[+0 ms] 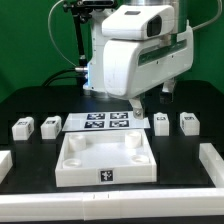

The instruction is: Assemble one leg

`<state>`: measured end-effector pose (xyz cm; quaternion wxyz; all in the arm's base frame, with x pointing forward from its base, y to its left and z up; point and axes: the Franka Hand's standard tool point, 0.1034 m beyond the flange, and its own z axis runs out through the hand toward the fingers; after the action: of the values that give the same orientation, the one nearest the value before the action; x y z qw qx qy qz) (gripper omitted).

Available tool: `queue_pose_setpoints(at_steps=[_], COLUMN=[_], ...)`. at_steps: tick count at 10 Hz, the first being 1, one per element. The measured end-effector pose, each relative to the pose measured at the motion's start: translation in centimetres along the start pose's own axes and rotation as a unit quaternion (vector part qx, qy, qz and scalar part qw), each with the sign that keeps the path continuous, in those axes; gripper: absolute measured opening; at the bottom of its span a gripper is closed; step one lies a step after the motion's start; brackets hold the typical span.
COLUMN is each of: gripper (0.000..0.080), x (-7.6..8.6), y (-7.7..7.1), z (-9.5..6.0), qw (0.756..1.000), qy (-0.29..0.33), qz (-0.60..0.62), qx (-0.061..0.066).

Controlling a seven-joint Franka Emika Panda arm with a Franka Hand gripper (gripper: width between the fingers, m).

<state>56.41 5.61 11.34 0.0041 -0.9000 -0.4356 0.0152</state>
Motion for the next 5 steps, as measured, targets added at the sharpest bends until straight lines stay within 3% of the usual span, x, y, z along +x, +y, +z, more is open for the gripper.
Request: queue_pose_setpoints(at_steps=[5], gripper=[0.0650], x=[-0.01], y=[-0.01], z=[0.04], qw=[1.000], qy=[0.000], qz=[0.000], qx=[0.000])
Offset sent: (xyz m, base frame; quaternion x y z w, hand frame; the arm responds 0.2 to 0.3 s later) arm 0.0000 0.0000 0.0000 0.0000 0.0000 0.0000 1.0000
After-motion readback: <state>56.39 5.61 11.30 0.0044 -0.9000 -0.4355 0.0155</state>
